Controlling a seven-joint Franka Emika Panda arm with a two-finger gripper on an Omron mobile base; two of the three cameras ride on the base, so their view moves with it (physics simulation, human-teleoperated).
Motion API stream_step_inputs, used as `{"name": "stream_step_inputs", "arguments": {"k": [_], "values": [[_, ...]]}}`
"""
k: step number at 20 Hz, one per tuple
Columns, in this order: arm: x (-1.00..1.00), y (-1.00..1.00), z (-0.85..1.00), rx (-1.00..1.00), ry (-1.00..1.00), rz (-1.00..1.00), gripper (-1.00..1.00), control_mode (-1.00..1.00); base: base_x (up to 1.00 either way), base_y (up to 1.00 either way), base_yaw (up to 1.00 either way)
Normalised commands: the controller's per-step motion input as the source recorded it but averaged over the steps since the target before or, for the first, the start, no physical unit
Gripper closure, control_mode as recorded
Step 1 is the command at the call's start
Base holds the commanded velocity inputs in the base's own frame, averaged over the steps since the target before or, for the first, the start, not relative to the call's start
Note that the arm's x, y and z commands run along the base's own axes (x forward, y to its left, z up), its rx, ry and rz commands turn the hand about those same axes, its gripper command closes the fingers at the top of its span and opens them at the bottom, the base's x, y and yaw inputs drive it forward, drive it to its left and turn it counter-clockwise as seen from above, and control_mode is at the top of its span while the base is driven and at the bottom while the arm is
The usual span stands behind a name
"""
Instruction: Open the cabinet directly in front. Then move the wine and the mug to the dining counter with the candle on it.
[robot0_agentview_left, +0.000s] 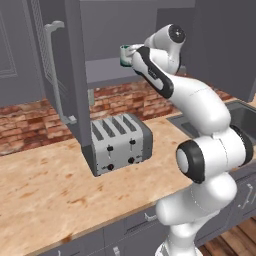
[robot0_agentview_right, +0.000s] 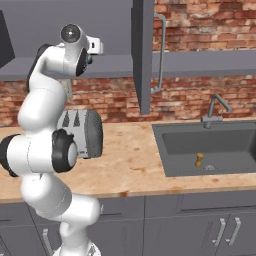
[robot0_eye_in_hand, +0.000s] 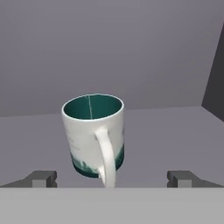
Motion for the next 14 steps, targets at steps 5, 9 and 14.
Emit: {"name": "stream_step_inputs", "arguments": {"k": [5, 9, 14], "values": [[0.07, 0.09, 0.0, 0.0, 0.0, 0.0, -1.0, -1.0, 0.0, 0.0, 0.0], [0.02, 0.18, -0.01, 0.0, 0.0, 0.0, -1.0, -1.0, 0.0, 0.0, 0.0], [0.09, 0.11, -0.14, 0.0, 0.0, 0.0, -1.0, -1.0, 0.0, 0.0, 0.0]]}}
